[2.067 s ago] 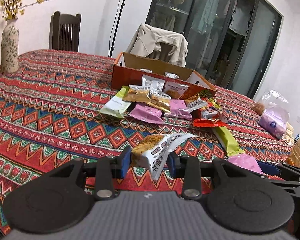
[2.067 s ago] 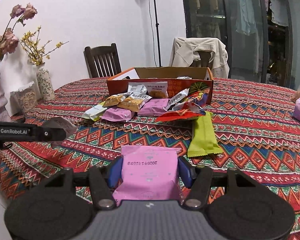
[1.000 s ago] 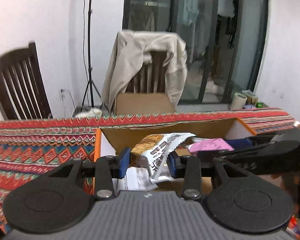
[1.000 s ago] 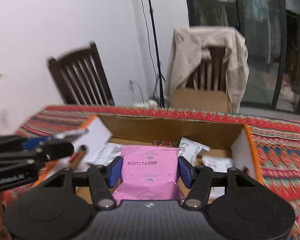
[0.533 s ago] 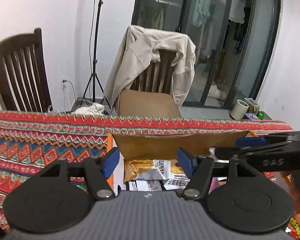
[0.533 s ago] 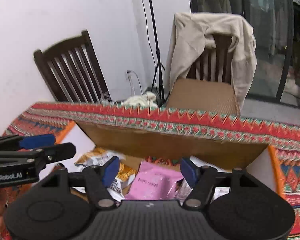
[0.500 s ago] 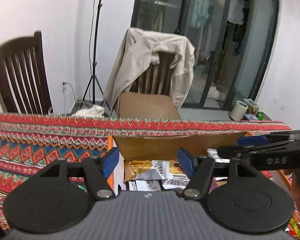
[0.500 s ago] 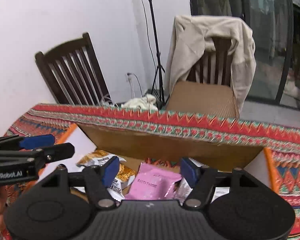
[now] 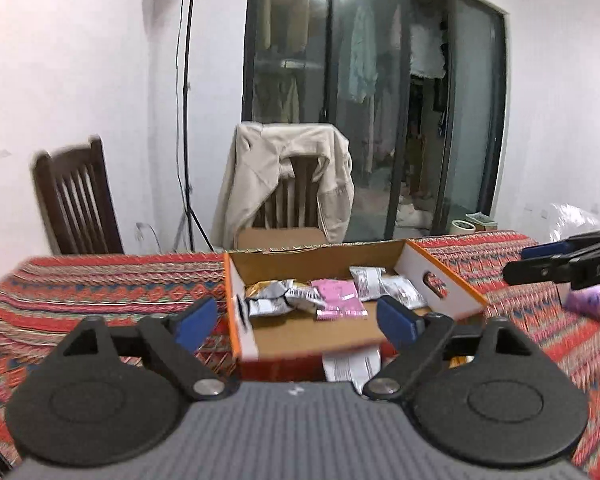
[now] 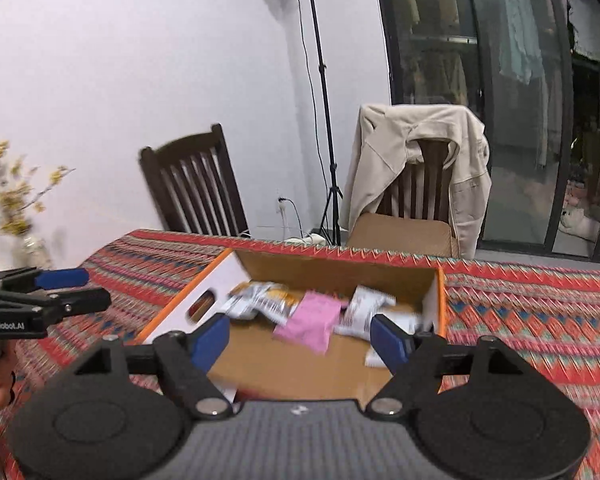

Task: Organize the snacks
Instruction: 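Open both grippers to drop the packets into the box, then move both grippers back to the snack pile, then grasp a gold oat-crisp packet with the left gripper while the right gripper grasps another, then lift both oat-crisp packets and carry them over the box, then open both grippers to drop the oat-crisp packets into the box, then move both grippers back to the snack pile, then grasp a green-and-white bar packet with the left gripper while the right gripper grasps a pink packet, then carry the green-and-white and pink packets over the box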

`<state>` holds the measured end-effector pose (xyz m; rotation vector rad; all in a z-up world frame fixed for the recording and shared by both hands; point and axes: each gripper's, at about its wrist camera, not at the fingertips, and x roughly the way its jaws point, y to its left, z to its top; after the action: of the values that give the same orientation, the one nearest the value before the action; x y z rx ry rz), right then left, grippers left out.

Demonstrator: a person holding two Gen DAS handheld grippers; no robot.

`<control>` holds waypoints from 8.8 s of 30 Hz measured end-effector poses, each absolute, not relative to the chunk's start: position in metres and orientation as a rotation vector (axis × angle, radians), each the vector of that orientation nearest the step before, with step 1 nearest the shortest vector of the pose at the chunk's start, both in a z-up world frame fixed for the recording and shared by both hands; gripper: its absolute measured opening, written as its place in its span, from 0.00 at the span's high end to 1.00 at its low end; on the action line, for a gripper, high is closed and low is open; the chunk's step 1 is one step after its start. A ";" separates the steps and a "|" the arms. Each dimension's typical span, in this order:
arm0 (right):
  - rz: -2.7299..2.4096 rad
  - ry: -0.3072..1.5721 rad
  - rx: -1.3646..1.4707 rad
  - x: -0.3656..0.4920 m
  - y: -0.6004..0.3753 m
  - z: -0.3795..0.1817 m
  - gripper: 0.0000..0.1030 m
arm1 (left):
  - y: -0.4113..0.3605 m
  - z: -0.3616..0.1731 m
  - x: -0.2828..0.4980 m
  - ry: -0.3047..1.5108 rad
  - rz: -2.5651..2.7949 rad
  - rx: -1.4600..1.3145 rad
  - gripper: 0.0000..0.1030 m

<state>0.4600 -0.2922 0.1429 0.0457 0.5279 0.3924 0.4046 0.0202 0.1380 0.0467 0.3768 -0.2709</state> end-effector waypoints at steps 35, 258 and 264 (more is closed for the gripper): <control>0.223 0.516 -0.073 0.182 -0.282 0.011 0.20 | 0.009 0.039 0.217 0.504 -0.126 -0.053 0.06; 0.347 0.642 0.027 0.283 -0.199 0.016 0.41 | 0.038 0.029 0.377 0.627 -0.160 -0.102 0.62; 0.335 0.635 0.079 0.269 -0.232 0.014 0.41 | 0.025 0.043 0.321 0.609 -0.167 -0.204 0.62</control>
<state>0.2693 -0.2325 0.0136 0.0792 0.6346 0.3349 0.3211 0.0247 0.0430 -0.2038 0.6091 -0.1670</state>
